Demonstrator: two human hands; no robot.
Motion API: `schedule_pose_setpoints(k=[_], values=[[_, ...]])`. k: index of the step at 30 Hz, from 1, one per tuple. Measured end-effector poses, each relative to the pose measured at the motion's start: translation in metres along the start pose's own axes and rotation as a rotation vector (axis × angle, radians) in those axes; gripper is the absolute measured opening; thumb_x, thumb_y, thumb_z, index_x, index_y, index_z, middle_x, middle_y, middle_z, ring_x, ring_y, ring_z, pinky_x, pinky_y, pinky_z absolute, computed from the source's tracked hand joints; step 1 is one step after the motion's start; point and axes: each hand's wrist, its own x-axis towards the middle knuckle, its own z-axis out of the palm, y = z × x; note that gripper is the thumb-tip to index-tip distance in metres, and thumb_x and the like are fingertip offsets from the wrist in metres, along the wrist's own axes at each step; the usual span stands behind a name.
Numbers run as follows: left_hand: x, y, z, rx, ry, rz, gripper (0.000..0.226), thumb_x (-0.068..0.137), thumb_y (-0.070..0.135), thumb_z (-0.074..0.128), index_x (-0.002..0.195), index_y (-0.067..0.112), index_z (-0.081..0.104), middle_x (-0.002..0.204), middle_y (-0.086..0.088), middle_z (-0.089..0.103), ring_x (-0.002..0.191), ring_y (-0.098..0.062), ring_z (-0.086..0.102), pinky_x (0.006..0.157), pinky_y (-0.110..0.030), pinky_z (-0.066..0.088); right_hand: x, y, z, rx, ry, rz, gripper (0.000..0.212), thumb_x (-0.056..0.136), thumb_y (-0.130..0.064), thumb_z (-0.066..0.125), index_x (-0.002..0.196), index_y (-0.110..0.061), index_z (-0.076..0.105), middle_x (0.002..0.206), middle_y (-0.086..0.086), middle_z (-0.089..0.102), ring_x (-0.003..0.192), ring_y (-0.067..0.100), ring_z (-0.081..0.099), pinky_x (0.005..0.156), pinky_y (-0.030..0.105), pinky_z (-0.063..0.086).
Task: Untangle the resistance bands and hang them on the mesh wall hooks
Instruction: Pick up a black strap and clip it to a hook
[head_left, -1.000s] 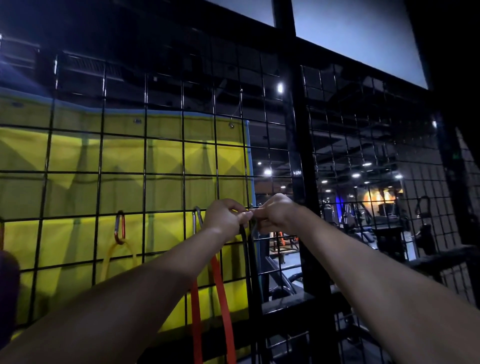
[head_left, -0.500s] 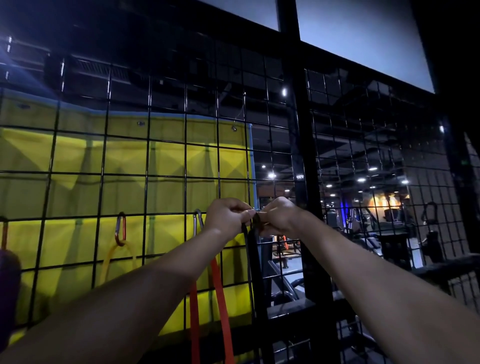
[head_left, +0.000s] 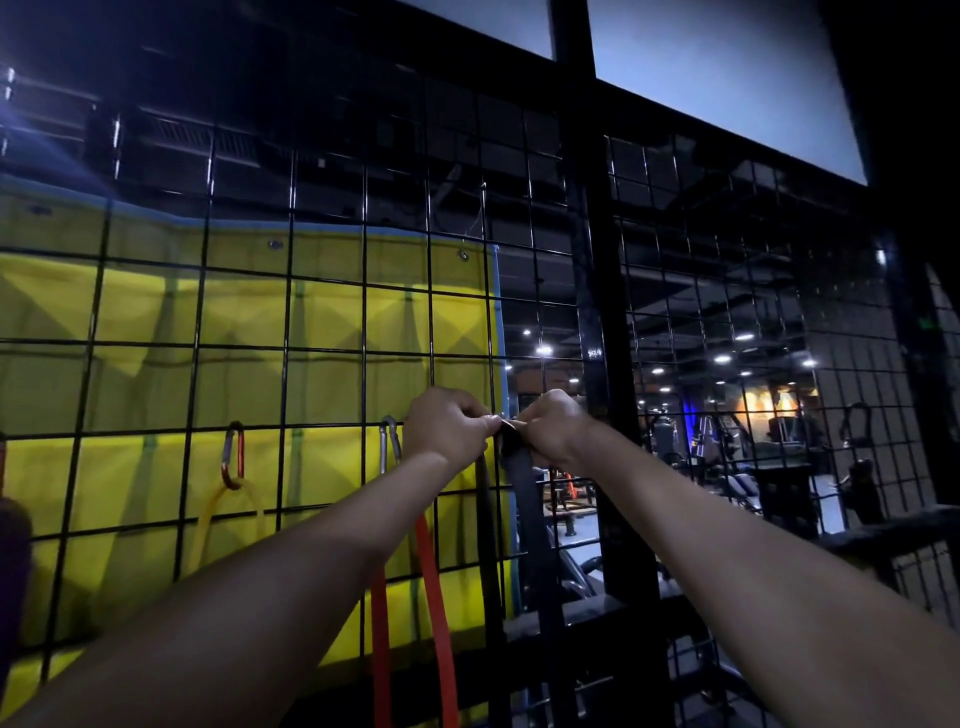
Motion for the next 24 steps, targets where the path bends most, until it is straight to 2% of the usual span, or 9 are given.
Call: schedule_pose_setpoints(k=[2, 5, 9, 12, 14, 17, 19, 21, 24], values=[[-0.001, -0.002, 0.000, 0.092, -0.022, 0.005, 0.016, 0.082, 0.023, 0.069, 0.071, 0.012, 0.071, 0.075, -0.009, 0.072, 0.073, -0.026, 0.070, 0.070, -0.044, 0.059, -0.001, -0.001, 0.001, -0.011, 0.013, -0.006, 0.020, 0.093, -0.011, 0.055, 0.073, -0.006, 0.057, 0.027, -0.013, 0.047, 0.025, -0.002, 0.045, 0.031, 0.010, 0.036], [-0.005, -0.006, 0.000, 0.197, -0.055, 0.031, 0.014, 0.085, 0.023, 0.065, 0.077, 0.013, 0.071, 0.079, -0.006, 0.072, 0.073, -0.022, 0.069, 0.072, -0.041, 0.059, 0.003, 0.001, 0.002, 0.001, 0.056, -0.002, 0.027, 0.088, -0.021, 0.064, 0.084, 0.006, 0.064, 0.029, -0.005, 0.048, 0.022, 0.002, 0.038, 0.029, 0.012, 0.029], [-0.011, -0.006, -0.001, 0.221, -0.083, 0.045, 0.014, 0.086, 0.021, 0.064, 0.091, 0.011, 0.072, 0.090, -0.007, 0.072, 0.078, -0.023, 0.069, 0.074, -0.042, 0.058, 0.006, 0.002, 0.003, -0.027, 0.055, 0.005, 0.041, 0.086, -0.028, 0.066, 0.095, 0.012, 0.065, 0.063, 0.012, 0.057, 0.036, 0.009, 0.042, 0.036, 0.019, 0.032], [-0.014, -0.010, -0.003, 0.204, -0.106, 0.026, 0.011, 0.083, 0.019, 0.068, 0.089, 0.011, 0.071, 0.090, -0.009, 0.071, 0.080, -0.025, 0.069, 0.075, -0.042, 0.058, 0.006, 0.002, 0.003, -0.018, 0.047, 0.004, 0.040, 0.086, -0.027, 0.066, 0.096, 0.012, 0.064, 0.070, 0.014, 0.056, 0.042, 0.012, 0.045, 0.041, 0.020, 0.038], [-0.019, -0.013, -0.003, 0.197, -0.128, 0.006, 0.004, 0.081, 0.016, 0.068, 0.081, 0.013, 0.070, 0.085, -0.010, 0.071, 0.080, -0.025, 0.069, 0.076, -0.042, 0.058, 0.006, 0.002, 0.003, -0.006, 0.062, 0.002, 0.040, 0.085, -0.026, 0.068, 0.094, 0.013, 0.064, 0.061, 0.011, 0.059, 0.043, 0.012, 0.050, 0.046, 0.021, 0.043], [-0.029, -0.012, -0.002, 0.267, -0.142, 0.047, 0.005, 0.083, 0.017, 0.066, 0.084, 0.015, 0.070, 0.082, -0.004, 0.070, 0.078, -0.020, 0.067, 0.074, -0.035, 0.057, 0.003, 0.001, 0.002, -0.020, 0.059, 0.004, 0.031, 0.086, -0.023, 0.066, 0.065, -0.002, 0.059, 0.029, -0.005, 0.044, 0.023, 0.004, 0.035, 0.033, 0.013, 0.030], [-0.034, -0.011, 0.000, 0.303, -0.126, 0.074, 0.007, 0.083, 0.018, 0.066, 0.087, 0.016, 0.071, 0.079, 0.000, 0.068, 0.076, -0.017, 0.064, 0.070, -0.030, 0.054, 0.000, -0.001, 0.002, -0.024, 0.043, -0.002, 0.038, 0.088, -0.021, 0.063, 0.056, -0.007, 0.049, 0.026, -0.007, 0.040, 0.022, 0.004, 0.033, 0.034, 0.014, 0.029], [-0.038, -0.013, 0.004, 0.290, -0.119, 0.072, 0.010, 0.082, 0.016, 0.068, 0.090, 0.014, 0.072, 0.083, 0.002, 0.068, 0.078, -0.014, 0.064, 0.071, -0.028, 0.054, -0.003, -0.001, 0.002, -0.005, 0.019, -0.008, 0.035, 0.090, -0.017, 0.060, 0.059, -0.006, 0.050, 0.026, -0.006, 0.043, 0.022, 0.003, 0.038, 0.034, 0.017, 0.033], [-0.043, -0.019, 0.014, 0.206, -0.124, 0.040, 0.017, 0.080, 0.011, 0.070, 0.097, 0.010, 0.071, 0.093, -0.002, 0.072, 0.081, -0.014, 0.064, 0.079, -0.028, 0.054, -0.005, 0.003, 0.002, 0.122, 0.010, -0.007, 0.022, 0.090, -0.008, 0.059, 0.071, 0.003, 0.055, 0.027, -0.005, 0.046, 0.023, 0.002, 0.042, 0.029, 0.012, 0.032]])
